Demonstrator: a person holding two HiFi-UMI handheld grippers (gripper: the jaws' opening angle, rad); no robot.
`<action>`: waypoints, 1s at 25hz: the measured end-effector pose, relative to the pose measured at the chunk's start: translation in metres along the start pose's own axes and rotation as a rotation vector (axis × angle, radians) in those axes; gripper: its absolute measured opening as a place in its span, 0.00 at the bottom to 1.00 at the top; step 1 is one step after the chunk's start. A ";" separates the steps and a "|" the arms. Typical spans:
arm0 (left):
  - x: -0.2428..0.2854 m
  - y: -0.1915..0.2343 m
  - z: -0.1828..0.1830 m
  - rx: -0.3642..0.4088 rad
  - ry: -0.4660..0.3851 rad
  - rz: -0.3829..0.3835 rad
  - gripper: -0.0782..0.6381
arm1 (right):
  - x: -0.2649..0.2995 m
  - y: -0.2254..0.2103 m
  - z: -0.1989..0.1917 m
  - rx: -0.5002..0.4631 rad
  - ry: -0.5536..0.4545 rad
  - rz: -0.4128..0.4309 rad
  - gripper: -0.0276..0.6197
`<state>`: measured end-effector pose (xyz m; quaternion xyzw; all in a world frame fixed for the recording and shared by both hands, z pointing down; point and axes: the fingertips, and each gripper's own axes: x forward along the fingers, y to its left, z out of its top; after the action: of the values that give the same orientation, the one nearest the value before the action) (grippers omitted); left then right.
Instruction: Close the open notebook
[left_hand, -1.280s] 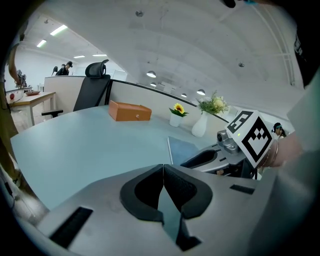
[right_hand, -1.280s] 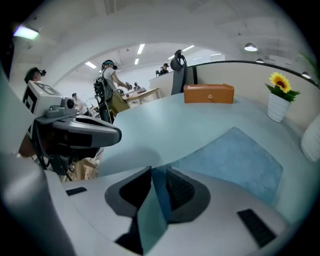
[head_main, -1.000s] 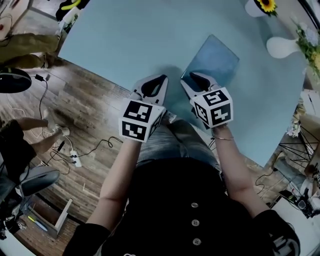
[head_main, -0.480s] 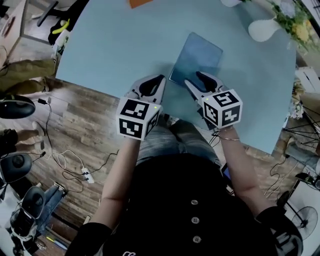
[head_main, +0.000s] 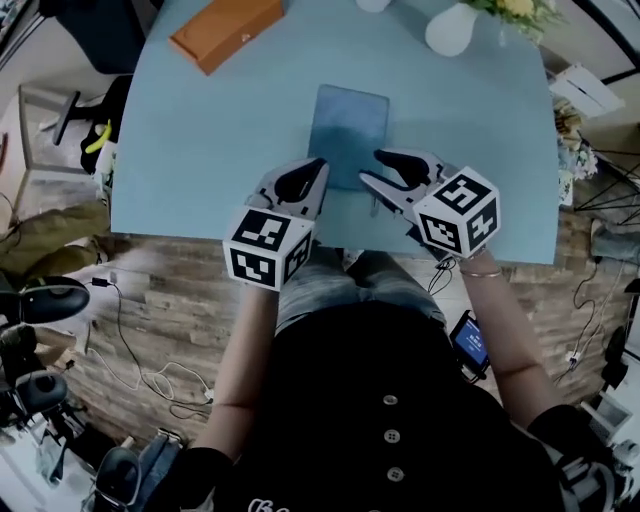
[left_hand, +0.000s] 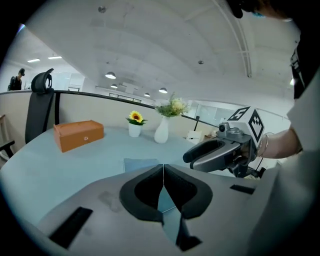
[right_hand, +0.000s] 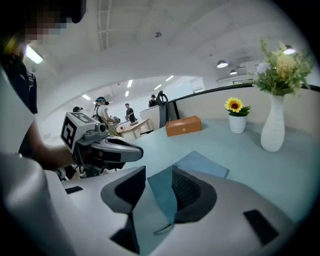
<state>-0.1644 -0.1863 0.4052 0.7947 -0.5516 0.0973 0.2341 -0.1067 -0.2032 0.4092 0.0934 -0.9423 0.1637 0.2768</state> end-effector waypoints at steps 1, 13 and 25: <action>0.002 -0.005 0.004 0.014 0.000 -0.018 0.13 | -0.006 0.002 0.003 -0.010 -0.008 -0.001 0.29; 0.014 -0.052 0.046 0.163 -0.009 -0.187 0.13 | -0.078 -0.003 0.026 -0.079 -0.058 -0.114 0.11; 0.026 -0.066 0.049 0.166 0.005 -0.243 0.13 | -0.100 -0.007 0.023 -0.050 -0.124 -0.168 0.04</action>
<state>-0.0995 -0.2128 0.3555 0.8719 -0.4410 0.1155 0.1788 -0.0329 -0.2099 0.3372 0.1751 -0.9503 0.1102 0.2328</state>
